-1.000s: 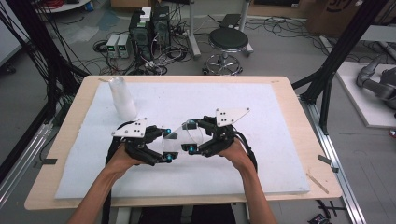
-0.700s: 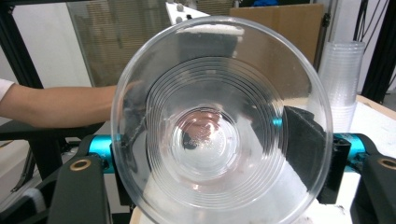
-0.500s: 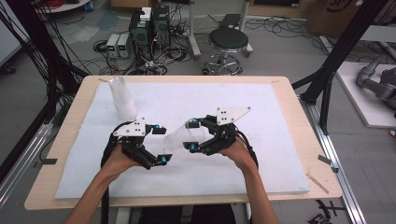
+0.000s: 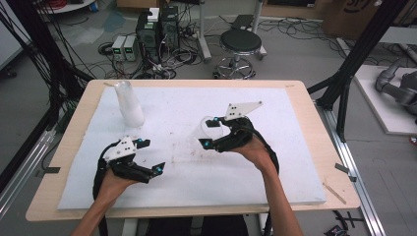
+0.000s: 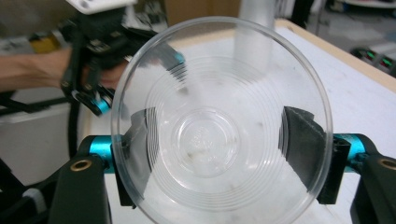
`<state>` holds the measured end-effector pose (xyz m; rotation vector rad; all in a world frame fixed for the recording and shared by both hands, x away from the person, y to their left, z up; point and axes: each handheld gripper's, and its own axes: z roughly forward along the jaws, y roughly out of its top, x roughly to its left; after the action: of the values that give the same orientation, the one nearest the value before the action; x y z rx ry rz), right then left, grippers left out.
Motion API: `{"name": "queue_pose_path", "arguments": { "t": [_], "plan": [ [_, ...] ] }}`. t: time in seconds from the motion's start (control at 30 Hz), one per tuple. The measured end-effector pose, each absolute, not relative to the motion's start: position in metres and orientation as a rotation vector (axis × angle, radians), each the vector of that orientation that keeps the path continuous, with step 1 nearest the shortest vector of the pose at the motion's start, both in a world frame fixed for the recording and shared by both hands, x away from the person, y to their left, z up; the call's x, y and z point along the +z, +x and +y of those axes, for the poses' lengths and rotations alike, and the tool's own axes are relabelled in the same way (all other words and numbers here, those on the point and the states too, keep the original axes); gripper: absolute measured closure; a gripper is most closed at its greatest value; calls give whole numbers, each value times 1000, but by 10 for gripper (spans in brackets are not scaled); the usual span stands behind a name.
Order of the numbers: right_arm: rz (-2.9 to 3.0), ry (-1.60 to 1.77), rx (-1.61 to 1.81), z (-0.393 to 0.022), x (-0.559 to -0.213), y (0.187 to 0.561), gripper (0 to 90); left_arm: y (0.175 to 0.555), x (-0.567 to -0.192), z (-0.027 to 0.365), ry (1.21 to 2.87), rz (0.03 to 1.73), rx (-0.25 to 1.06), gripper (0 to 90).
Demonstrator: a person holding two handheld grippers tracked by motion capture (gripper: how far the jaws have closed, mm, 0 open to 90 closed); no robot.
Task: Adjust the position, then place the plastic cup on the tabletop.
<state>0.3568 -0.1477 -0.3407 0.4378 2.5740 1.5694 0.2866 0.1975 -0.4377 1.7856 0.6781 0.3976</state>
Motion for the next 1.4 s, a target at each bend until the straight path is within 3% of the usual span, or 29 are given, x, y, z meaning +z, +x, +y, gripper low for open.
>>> {"name": "queue_pose_path", "arguments": {
  "t": [0.43,1.4],
  "plan": [
    [2649,518,1241,-136,-341,367,293,279,-470,229,1676,843,451,18],
    [2657,568,1128,-124,-350,376,293,276,-471,229,1654,841,488,18]
  ]
}}
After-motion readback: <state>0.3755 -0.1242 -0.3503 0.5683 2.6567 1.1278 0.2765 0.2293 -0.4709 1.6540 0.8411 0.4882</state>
